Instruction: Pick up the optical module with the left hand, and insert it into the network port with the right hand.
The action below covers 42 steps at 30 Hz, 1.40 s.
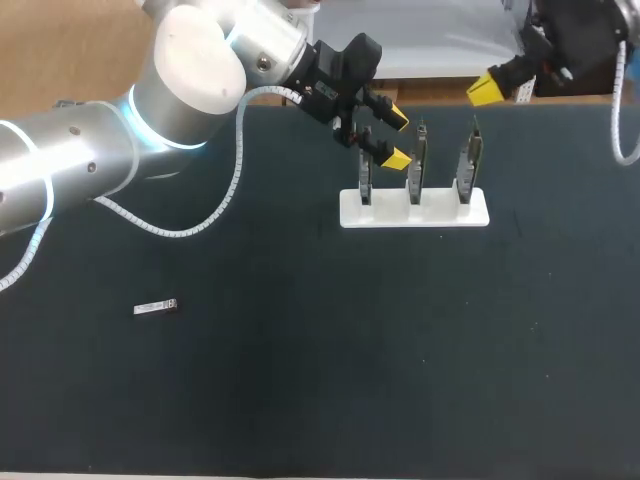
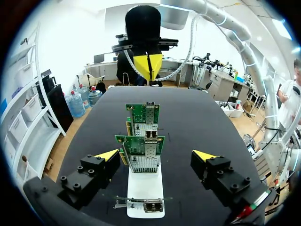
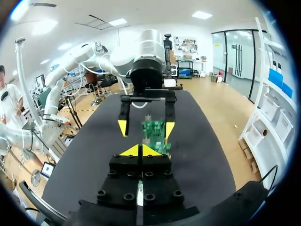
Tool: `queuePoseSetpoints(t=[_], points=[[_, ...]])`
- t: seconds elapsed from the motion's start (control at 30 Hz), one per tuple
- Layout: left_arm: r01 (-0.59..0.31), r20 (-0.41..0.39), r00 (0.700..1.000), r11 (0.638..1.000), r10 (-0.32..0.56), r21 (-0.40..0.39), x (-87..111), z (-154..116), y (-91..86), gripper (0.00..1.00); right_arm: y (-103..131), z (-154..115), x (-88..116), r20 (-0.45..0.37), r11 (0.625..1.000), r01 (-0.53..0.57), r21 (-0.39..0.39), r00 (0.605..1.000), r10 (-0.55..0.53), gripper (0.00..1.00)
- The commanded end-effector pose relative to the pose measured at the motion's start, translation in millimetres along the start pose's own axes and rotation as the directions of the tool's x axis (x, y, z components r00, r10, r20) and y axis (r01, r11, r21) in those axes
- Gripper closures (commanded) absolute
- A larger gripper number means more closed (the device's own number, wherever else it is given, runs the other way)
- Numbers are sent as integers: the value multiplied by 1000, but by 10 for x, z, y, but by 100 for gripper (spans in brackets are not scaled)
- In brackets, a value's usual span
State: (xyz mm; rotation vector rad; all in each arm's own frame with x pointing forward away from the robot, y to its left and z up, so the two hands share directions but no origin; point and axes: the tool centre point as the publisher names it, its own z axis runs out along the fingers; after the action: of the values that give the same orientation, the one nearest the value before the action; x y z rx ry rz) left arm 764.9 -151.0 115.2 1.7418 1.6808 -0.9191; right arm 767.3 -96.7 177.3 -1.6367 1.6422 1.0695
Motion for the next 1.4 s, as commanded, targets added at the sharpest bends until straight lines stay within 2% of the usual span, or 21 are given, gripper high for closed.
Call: queuePoseSetpoints(t=[0.03, 0.23, 0.3, 0.57, 1.4], points=[[1, -4, 1000, 1000, -1, 3, -8, 1, 19, 0, 72, -79, 86, -5, 1000, -6, 6, 1000, 6, 100], [1, -4, 1000, 1000, -1, 3, -8, 1, 19, 0, 117, -151, 219, -23, 999, -24, 22, 999, 24, 100], [1, -4, 1000, 1000, -1, 3, -8, 1, 19, 0, 112, -167, 280, -41, 998, -36, 55, 998, 38, 100], [1, -4, 1000, 1000, -1, 3, -8, 1, 19, 0, 124, -261, 392, -32, 995, -56, 78, 998, 59, 100], [1, -4, 1000, 1000, -1, 3, -8, 1, 19, 0, -40, -225, 365, 10, 997, -41, 72, 999, 40, 100]])
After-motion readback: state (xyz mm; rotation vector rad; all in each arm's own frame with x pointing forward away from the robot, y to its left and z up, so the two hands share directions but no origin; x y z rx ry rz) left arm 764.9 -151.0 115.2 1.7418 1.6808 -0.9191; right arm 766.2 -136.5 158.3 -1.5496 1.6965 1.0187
